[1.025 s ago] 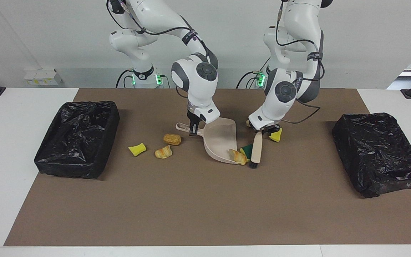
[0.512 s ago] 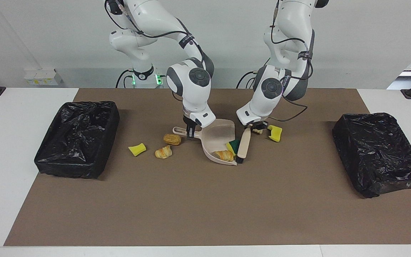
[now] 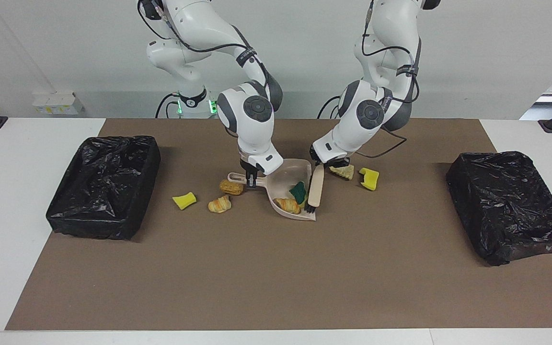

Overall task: Sweep and dump trash in bin
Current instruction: 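Sweep the sponges and bread toward the dustpan with the left gripper, then brush the remaining pieces into the dustpan with the left gripper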

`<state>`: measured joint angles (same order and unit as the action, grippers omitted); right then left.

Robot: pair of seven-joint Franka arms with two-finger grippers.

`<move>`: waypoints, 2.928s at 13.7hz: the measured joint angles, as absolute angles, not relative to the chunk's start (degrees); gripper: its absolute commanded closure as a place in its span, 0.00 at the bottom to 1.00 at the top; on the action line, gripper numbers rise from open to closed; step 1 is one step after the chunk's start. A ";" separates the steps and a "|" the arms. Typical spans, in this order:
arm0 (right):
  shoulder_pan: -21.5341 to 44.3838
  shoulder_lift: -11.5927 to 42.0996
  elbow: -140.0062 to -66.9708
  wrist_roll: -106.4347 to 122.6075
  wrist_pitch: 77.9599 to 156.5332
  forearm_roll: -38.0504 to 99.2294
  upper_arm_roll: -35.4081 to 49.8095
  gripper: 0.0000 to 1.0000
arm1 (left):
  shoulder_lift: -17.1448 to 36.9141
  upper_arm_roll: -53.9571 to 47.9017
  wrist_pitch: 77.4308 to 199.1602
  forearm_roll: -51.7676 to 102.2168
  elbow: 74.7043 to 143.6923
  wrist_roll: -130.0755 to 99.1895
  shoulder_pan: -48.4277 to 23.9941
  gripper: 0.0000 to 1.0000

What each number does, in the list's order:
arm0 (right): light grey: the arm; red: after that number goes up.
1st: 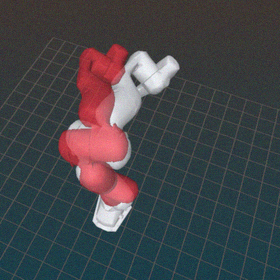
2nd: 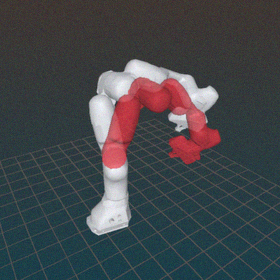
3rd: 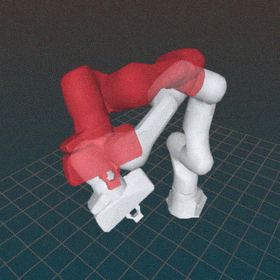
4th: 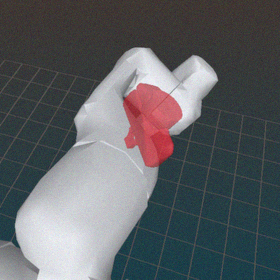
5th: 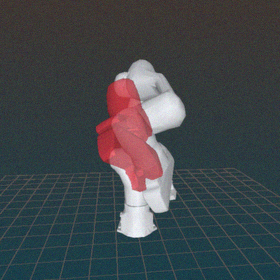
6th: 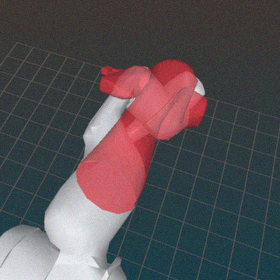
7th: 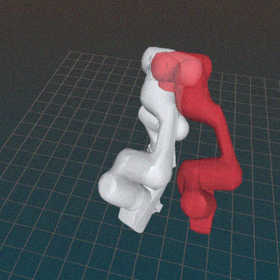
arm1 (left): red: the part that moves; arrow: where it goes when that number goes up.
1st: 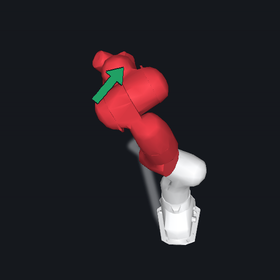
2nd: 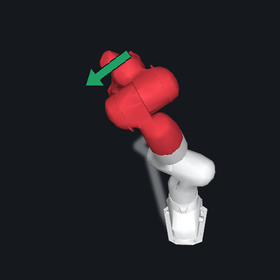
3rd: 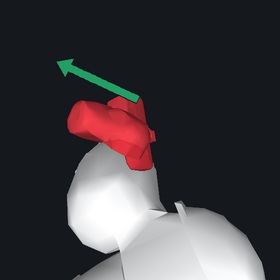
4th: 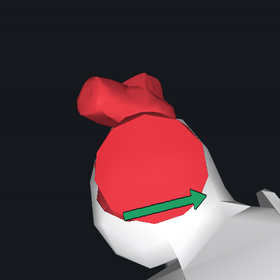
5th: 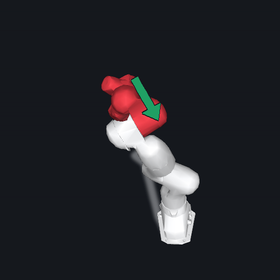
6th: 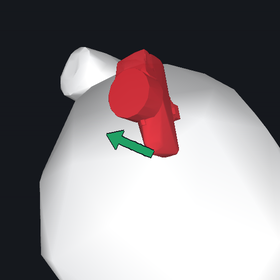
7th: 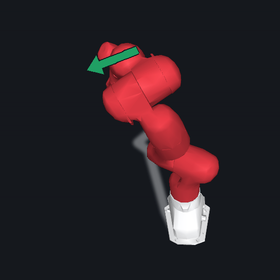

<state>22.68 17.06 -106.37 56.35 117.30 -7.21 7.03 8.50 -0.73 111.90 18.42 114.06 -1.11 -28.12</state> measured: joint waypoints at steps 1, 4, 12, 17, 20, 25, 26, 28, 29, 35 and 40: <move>22.70 17.04 -106.36 56.35 117.29 -7.21 7.04 1.00 | 7.81 -0.42 111.17 18.47 113.76 -1.43 -28.05 1.00; 22.91 16.94 -106.33 56.35 117.29 -7.21 7.09 1.00 | 5.96 1.04 108.45 18.43 113.56 -1.83 -25.53 1.00; 23.61 16.89 -106.33 56.35 117.17 -7.21 7.19 1.00 | 4.92 1.56 102.95 12.58 113.65 0.79 -16.14 1.00; 23.61 16.85 -106.37 56.34 117.08 -7.20 7.19 1.00 | 3.97 2.11 95.69 11.66 114.73 12.86 -2.16 1.00; 23.61 16.85 -106.37 56.33 117.07 -7.20 7.19 1.00 | 0.70 2.02 99.45 9.84 121.68 13.01 -0.92 1.00; 23.62 16.85 -106.37 56.27 117.07 -7.18 7.19 1.00 | -6.43 1.47 105.52 9.77 135.01 10.40 -0.77 1.00; 23.62 16.85 -106.37 56.22 117.07 -7.18 7.19 1.00 | -7.19 1.39 105.75 9.78 135.92 9.93 -0.77 1.00; 23.80 16.79 -106.37 56.21 116.85 -7.18 7.20 1.00 | -8.10 0.87 105.85 10.42 137.09 6.36 -2.03 1.00; 24.44 16.60 -106.40 56.19 116.31 -7.18 7.20 1.00 | -8.52 0.65 105.90 10.96 137.50 3.48 -3.84 1.00; 28.69 14.41 -108.39 48.69 114.89 -10.42 7.23 1.00 | -9.21 0.05 111.90 14.04 139.28 -5.21 -14.72 1.00; 28.79 13.99 -109.05 48.54 115.04 -10.56 7.08 1.00 | -8.18 -0.10 117.24 15.68 140.29 -6.54 -23.66 1.00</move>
